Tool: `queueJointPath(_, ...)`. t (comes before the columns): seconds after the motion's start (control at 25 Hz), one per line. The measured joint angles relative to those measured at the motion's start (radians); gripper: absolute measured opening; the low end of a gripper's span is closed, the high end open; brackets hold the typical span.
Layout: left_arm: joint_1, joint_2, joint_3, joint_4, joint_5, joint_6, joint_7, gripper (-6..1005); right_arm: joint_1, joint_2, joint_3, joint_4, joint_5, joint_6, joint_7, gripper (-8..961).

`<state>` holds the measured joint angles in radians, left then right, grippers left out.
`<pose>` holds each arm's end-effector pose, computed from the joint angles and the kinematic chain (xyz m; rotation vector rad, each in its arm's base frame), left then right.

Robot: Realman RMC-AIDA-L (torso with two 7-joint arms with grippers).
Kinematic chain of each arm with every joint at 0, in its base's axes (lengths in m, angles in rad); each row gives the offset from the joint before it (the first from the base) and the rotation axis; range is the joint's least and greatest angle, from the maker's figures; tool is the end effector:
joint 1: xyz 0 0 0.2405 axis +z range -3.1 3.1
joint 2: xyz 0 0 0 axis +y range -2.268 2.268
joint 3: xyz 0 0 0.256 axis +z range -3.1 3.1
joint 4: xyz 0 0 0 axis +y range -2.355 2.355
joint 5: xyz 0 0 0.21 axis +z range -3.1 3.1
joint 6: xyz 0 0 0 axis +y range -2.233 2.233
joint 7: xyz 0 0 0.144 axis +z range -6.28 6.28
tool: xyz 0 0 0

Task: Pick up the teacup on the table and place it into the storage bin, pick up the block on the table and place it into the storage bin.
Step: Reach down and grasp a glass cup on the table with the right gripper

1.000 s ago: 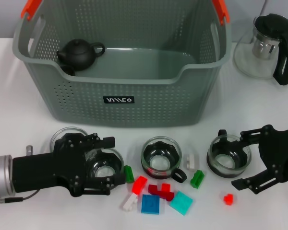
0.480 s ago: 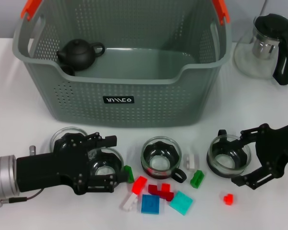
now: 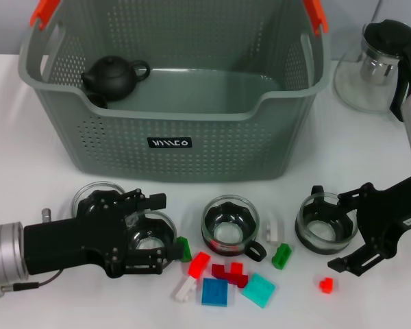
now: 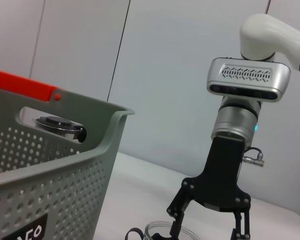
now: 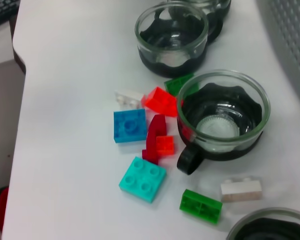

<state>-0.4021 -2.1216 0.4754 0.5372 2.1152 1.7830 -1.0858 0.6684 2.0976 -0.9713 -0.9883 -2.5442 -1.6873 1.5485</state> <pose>-0.2899 0.2542 -0.0186 -2.7313 -0.5507 -0.9379 0.2306 0.3413 -0.0017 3.1164 -0.2132 0.3215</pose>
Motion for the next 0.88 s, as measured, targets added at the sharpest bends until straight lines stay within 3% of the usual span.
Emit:
queueJointPath(0.4,-0.002,0.000,0.000,-0.024,0.000,-0.023,0.001,934,0.016,-0.002,-0.073,-0.009,-0.018,0.022,0.051,940)
queueJointPath(0.64,0.003,0.000,-0.001,-0.023,0.000,-0.024,0.001,933,0.024,-0.001,-0.068,-0.010,0.007,0.008,0.051,841)
queueJointPath(0.88,0.003,0.000,-0.001,-0.023,0.000,-0.024,0.001,933,0.025,-0.001,-0.071,-0.005,0.004,0.026,0.053,839)
